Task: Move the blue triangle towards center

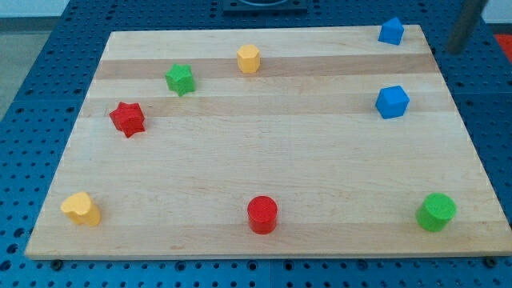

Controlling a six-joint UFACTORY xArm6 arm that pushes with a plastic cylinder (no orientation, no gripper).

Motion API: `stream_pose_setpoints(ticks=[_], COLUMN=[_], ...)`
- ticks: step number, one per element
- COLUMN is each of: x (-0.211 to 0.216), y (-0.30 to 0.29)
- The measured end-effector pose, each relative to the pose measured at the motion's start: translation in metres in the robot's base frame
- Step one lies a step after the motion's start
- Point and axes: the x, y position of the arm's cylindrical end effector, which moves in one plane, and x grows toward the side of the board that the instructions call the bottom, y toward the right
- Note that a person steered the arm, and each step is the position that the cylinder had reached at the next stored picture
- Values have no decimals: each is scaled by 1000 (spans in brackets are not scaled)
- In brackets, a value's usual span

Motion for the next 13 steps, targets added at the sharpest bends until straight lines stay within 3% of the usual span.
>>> stream_pose_setpoints(ticks=[1, 3, 4, 6, 10, 13], x=[-2, -68, -68, -68, -68, -44], y=[1, 0, -7, -127, -111, -150])
